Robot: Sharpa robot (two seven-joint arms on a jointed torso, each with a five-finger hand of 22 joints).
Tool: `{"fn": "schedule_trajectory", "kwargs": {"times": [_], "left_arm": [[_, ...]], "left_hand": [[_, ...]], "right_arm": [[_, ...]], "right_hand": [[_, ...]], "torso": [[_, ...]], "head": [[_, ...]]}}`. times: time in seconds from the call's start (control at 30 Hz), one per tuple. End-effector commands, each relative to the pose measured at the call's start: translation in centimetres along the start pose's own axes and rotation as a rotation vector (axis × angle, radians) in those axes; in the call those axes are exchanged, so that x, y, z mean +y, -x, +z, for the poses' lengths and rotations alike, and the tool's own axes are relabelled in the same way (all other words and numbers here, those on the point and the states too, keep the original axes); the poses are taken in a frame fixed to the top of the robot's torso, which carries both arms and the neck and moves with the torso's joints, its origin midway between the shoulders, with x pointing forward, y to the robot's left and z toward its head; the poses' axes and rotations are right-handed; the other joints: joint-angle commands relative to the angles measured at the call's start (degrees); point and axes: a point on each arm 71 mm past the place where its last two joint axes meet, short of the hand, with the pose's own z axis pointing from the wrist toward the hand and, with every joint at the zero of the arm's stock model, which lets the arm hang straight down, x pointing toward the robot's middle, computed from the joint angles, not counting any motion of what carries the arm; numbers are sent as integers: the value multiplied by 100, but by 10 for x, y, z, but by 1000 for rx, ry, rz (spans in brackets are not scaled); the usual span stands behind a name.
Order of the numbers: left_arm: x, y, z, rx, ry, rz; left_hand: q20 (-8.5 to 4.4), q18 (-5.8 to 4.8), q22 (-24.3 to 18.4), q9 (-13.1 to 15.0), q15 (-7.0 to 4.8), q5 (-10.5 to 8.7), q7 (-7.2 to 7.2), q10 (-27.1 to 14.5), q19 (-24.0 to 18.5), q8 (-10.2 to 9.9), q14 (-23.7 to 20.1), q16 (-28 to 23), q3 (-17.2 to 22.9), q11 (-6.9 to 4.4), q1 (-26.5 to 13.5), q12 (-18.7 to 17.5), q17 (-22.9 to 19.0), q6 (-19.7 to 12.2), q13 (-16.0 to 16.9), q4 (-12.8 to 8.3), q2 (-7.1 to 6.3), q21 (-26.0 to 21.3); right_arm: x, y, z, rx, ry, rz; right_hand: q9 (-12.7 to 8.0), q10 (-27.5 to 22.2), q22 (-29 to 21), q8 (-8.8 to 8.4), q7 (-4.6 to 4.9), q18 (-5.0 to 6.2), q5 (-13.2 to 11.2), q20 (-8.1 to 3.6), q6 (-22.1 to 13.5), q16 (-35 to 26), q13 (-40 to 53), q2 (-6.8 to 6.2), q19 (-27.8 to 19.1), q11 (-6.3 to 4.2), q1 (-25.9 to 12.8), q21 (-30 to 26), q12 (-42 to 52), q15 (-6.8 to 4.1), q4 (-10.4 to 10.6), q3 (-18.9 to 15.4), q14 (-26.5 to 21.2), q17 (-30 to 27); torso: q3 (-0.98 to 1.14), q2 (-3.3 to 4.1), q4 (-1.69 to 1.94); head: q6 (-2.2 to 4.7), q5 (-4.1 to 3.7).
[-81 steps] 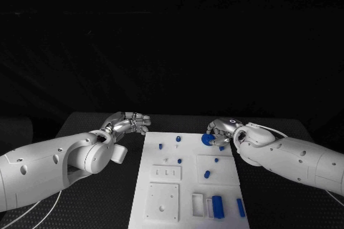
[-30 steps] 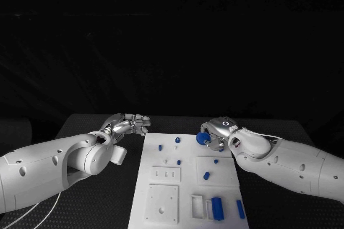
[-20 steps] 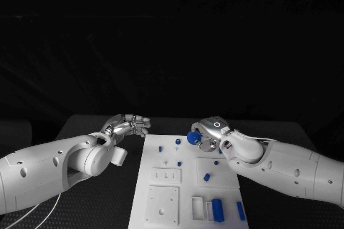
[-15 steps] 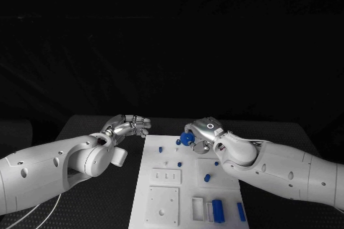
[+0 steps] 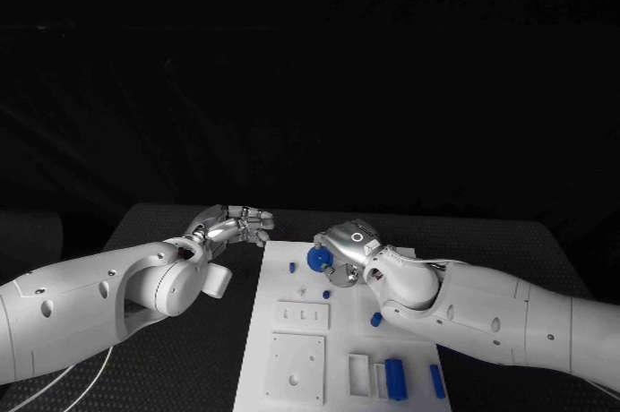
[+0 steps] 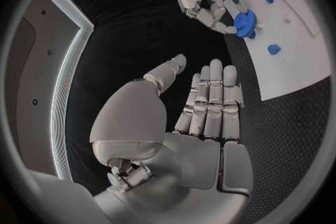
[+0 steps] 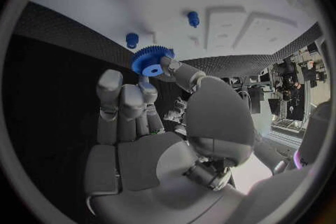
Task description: Assemble the parts on the task board
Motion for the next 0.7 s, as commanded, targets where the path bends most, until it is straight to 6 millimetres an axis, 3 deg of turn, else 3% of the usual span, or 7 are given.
{"fn": "schedule_trajectory", "kwargs": {"times": [0.03, 0.2, 0.4, 0.7], "left_arm": [[-2, -2, 1, 12, -14, 0], [-2, -3, 1, 15, -14, 0], [-2, -3, 1, 14, -15, 0], [-2, -3, 1, 15, -14, 0]], "left_hand": [[3, 62, 117, 6, 25, -2, 17, 13, -37, -33, 8, -30, 47, 8, -47, -28, 9, -18, -2, 0, 19, 37], [3, 62, 117, 7, 25, -2, 17, 13, -37, -34, 8, -31, 47, 8, -46, -28, 11, -18, -2, -1, 20, 38], [3, 63, 117, 7, 25, -2, 17, 13, -38, -34, 8, -33, 48, 9, -47, -29, 13, -19, -2, -2, 19, 40], [3, 63, 116, 8, 25, -2, 19, 12, -39, -36, 9, -36, 47, 10, -49, -30, 17, -20, -2, -3, 18, 42]], "right_arm": [[6, -5, 1, 13, 13, -16], [9, -9, 1, 30, 19, -16], [8, -11, 2, 41, 15, -18], [5, -14, 3, 67, 8, -23]], "right_hand": [[7, 19, 107, -6, -45, 260, -24, -13, 736, -38, -6, -69, 16, -14, -11, 21, -23, -34, 2, 31, 13, 5], [8, 19, 108, -8, -44, 260, -23, -13, 733, -39, -6, -75, 17, -13, -13, 24, -26, -33, 6, 31, 13, 6], [8, 18, 109, -11, -42, 260, -22, -14, 730, -42, -6, -78, 19, -12, -15, 28, -28, -32, 8, 29, 13, 6], [9, 14, 110, -19, -38, 260, -23, -14, 718, -48, -6, -91, 18, -8, -21, 36, -35, -28, 10, 19, 12, 6]], "torso": [[-32, 14, 34], [-54, 21, 60], [-51, 18, 32], [-44, 15, 36]], "head": [[-16, -4], [-33, -6], [-39, 8], [-46, 6]]}}
